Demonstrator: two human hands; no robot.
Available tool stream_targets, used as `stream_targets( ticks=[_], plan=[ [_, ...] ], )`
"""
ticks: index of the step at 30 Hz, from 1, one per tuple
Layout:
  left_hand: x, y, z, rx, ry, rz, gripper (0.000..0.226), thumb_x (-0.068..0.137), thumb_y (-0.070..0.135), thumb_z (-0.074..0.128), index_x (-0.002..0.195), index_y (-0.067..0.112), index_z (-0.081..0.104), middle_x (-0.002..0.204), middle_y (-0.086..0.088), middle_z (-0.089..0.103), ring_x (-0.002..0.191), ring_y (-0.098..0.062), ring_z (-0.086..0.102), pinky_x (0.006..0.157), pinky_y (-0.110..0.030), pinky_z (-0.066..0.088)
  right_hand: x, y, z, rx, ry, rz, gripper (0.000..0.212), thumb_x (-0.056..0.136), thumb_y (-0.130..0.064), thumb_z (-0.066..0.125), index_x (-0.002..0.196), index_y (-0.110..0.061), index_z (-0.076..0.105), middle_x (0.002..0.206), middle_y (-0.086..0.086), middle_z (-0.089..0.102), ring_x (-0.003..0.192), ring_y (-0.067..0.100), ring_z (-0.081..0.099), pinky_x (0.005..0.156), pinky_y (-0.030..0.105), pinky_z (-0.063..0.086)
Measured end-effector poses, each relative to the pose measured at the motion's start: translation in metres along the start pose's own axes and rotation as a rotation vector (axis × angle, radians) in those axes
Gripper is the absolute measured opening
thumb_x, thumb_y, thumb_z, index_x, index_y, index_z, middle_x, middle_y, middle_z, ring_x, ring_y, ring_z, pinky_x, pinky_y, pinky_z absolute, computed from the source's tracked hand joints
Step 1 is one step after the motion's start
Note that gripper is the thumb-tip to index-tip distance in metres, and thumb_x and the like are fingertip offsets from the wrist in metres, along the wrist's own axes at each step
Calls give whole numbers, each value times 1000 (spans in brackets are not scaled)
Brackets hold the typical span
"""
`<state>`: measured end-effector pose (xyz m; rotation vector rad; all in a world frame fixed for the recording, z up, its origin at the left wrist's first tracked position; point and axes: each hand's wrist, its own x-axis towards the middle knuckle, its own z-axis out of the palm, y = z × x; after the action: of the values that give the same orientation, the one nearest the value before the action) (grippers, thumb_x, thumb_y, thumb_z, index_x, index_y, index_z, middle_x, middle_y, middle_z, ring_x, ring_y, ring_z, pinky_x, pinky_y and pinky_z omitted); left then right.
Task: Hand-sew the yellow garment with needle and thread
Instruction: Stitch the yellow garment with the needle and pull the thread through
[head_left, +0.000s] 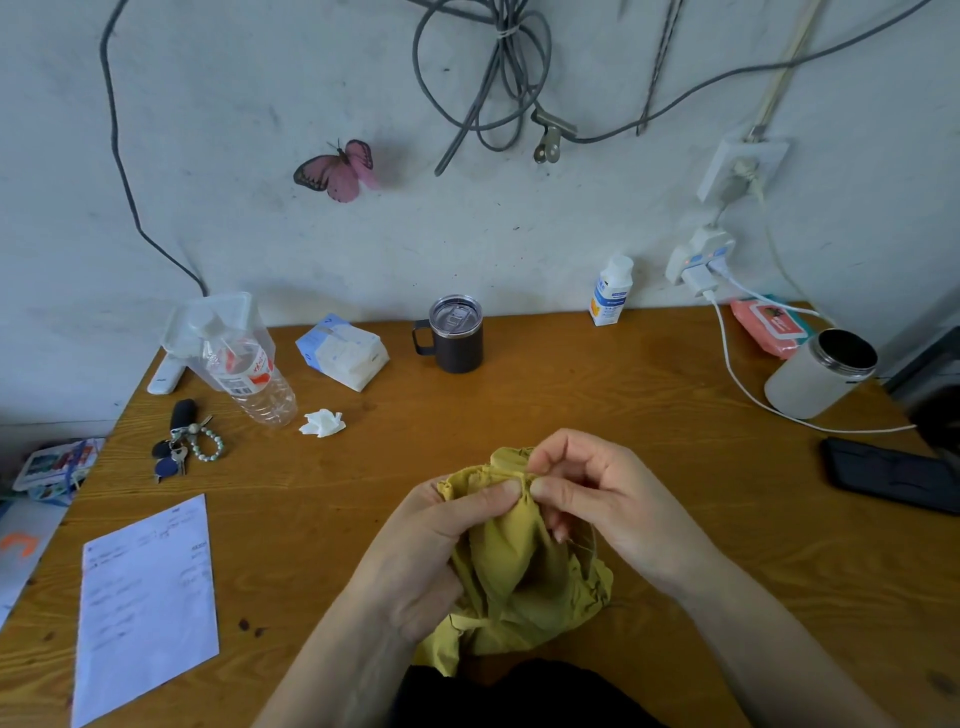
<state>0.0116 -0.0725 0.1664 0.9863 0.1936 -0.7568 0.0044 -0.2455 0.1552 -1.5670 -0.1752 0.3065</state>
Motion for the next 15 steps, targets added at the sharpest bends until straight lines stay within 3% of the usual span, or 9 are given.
stream_targets(
  ticks=[3, 7, 11, 13, 15],
  plan=[
    [2, 1, -3, -3, 41, 19, 24, 72, 10, 69, 87, -9, 71, 83, -23, 71, 75, -29, 70, 73, -36, 60, -1, 2, -2, 2, -18, 6, 9, 90, -11, 53, 95, -13, 60, 70, -3, 64, 68, 10, 61, 64, 19, 50],
    [4, -3, -1, 51, 78, 28, 16, 72, 9, 69, 81, -3, 75, 81, -20, 73, 74, -28, 71, 67, -33, 59, 1, 3, 2, -18, -16, -10, 15, 92, 0, 48, 93, -13, 55, 65, -6, 61, 65, 6, 59, 60, 18, 48],
    [5, -5, -2, 58, 115, 49, 13, 72, 8, 69, 78, -2, 75, 78, -20, 73, 70, -27, 72, 63, -31, 58, 4, 2, 3, -151, 26, -27, 5, 89, -20, 57, 93, -18, 58, 71, -7, 64, 58, 9, 59, 58, 18, 47],
    [4, -5, -4, 54, 131, 61, 14, 72, 8, 69, 79, -1, 76, 80, -20, 74, 70, -28, 72, 61, -30, 58, 3, 1, 3, -336, 125, -118, 14, 82, -35, 59, 91, -24, 62, 77, -14, 63, 56, 7, 57, 57, 14, 44],
    [5, -5, -4, 73, 138, 77, 15, 71, 9, 69, 80, -1, 76, 83, -21, 74, 73, -28, 73, 62, -30, 58, 3, 1, 5, -501, 208, -268, 17, 81, -38, 60, 89, -24, 66, 83, -16, 60, 60, 8, 54, 58, 12, 41]
  ],
)
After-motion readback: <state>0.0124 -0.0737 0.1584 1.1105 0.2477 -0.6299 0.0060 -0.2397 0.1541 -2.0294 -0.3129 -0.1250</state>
